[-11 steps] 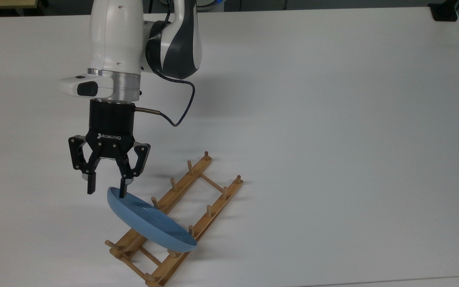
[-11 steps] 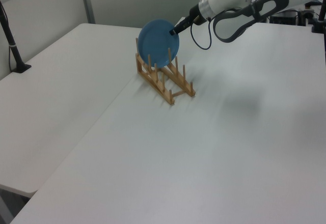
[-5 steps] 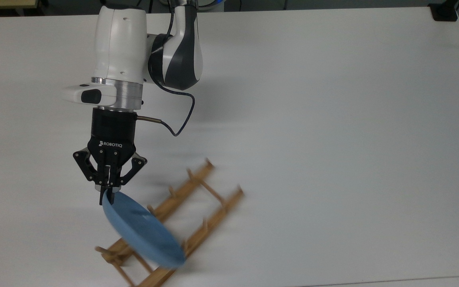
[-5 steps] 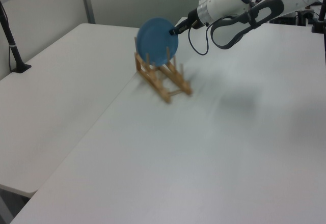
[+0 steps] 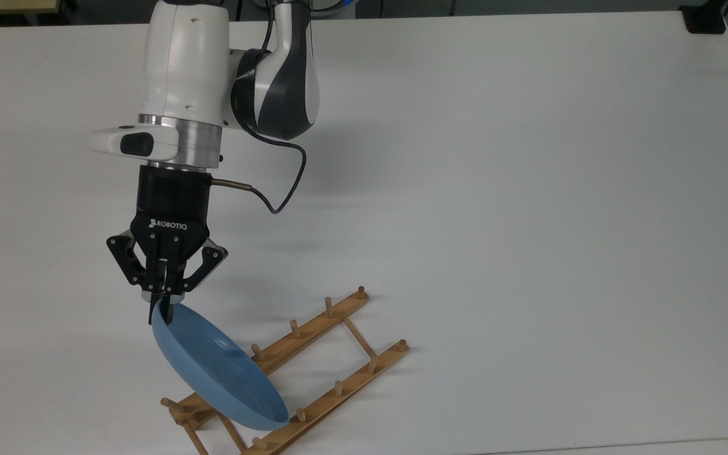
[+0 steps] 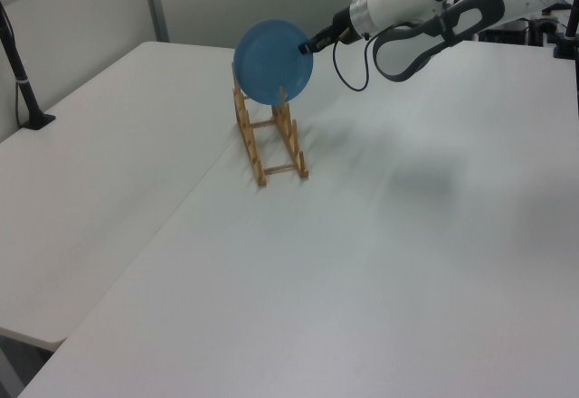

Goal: Pick plate from plate rack
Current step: 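Lift the blue plate up out of the rack and away from it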

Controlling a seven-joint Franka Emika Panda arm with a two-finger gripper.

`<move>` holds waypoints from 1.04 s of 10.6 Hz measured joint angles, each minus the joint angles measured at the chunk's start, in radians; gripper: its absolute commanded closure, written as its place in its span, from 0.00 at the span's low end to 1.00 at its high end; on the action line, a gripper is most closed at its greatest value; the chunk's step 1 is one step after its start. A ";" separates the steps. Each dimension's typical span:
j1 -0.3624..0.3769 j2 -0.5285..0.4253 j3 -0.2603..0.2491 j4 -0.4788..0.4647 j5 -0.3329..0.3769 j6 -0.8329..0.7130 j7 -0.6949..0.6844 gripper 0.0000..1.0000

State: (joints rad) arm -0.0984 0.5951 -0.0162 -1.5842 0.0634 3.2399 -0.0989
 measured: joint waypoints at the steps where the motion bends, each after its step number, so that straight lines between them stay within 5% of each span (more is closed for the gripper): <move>1: 0.000 -0.003 0.002 0.000 0.015 0.000 0.016 1.00; 5: 0.000 -0.101 0.009 -0.007 0.036 -0.143 0.169 1.00; 11: -0.014 -0.408 0.014 -0.003 0.086 -1.135 0.158 1.00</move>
State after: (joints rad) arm -0.1125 0.1868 -0.0025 -1.5868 0.1498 2.1045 0.0588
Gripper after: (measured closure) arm 0.930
